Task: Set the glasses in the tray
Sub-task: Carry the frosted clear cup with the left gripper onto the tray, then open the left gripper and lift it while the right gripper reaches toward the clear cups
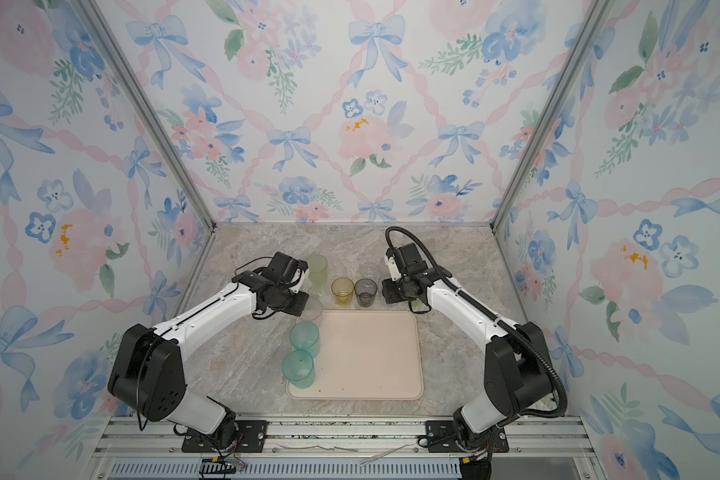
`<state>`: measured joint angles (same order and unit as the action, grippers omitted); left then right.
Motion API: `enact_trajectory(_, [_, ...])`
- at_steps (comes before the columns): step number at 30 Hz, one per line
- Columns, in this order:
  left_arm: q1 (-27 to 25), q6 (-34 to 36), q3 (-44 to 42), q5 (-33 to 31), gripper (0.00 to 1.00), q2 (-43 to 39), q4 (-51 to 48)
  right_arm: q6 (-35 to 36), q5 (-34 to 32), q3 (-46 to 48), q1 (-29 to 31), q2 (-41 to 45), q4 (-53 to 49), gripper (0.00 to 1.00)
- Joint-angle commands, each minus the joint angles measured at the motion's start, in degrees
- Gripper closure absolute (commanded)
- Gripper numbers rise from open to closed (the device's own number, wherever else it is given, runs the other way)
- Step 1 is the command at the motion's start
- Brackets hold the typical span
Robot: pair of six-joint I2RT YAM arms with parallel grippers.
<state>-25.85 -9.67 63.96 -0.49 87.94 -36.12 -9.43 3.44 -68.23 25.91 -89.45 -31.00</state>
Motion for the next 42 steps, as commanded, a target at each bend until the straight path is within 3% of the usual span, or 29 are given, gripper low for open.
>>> enact_trajectory(1, [0.6, -0.6, -1.0, 0.2, 0.99, 0.5, 0.2, -0.2, 0.3, 0.1, -0.4, 1.3, -0.9, 0.53])
enact_trajectory(13, [0.7, -0.8, -1.8, -0.6, 0.78, -1.1, 0.2, -0.2, 0.5, -0.5, -0.5, 1.1, -1.3, 0.53])
enact_trajectory(31, [0.7, -1.1, 3.3, -6.1, 0.74, -10.2, 1.6, 0.8, -1.8, -3.9, -0.9, 0.0, -3.2, 0.54])
enact_trajectory(36, [0.2, -4.1, 4.3, -2.2, 0.75, -14.5, 7.8, 1.5, -3.4, -8.2, -2.5, -2.3, -5.2, 0.64])
enact_trajectory(40, [-2.6, -7.3, -0.5, -5.9, 0.76, -17.3, 16.8, 2.4, -4.8, -12.7, -3.3, -6.6, -8.6, 0.67])
enact_trajectory(42, [-3.3, -8.2, -4.6, -4.5, 0.75, -18.2, 23.5, 2.9, -6.3, -14.7, -3.2, -9.2, -10.4, 0.69])
